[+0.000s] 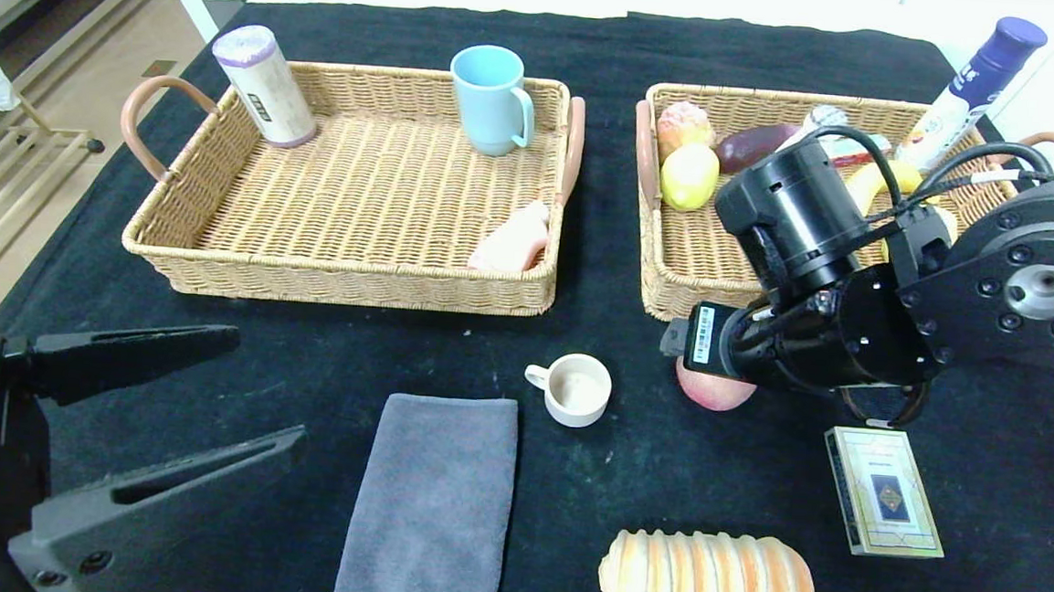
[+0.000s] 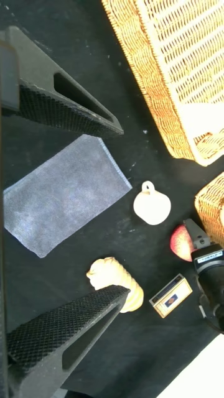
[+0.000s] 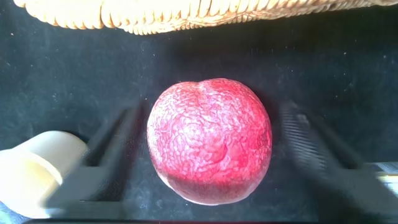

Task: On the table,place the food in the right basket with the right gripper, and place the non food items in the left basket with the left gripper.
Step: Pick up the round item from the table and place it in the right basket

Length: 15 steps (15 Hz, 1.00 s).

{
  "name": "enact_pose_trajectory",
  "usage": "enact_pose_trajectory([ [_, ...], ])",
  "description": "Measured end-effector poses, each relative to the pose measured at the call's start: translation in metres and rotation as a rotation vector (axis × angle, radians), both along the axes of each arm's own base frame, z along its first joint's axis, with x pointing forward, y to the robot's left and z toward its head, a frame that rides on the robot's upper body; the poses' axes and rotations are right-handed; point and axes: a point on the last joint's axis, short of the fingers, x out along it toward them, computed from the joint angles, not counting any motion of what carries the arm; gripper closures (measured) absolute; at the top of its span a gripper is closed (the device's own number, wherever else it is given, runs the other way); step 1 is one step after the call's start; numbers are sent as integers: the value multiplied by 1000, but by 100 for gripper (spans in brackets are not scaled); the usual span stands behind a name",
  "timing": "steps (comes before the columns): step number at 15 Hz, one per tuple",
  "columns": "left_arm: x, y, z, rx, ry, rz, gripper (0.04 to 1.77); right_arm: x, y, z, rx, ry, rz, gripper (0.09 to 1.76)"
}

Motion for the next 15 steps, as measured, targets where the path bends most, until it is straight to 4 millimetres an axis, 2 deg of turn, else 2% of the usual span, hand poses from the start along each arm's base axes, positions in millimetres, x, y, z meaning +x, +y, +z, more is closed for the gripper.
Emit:
enact_pose_trajectory([
  [2,-1,0,0,-2,-3,0,9,1,0,-1,-3,2,-1,62],
  [3,-1,0,1,-1,-5,0,9,1,1,-2,-5,3,-1,67],
  [12,-2,1,1,3,-15,0,9,1,3,-5,-13,10,5,71],
  [15,-2,1,1,4,-14,0,9,-5,4,-1,-34,-1,6,71],
])
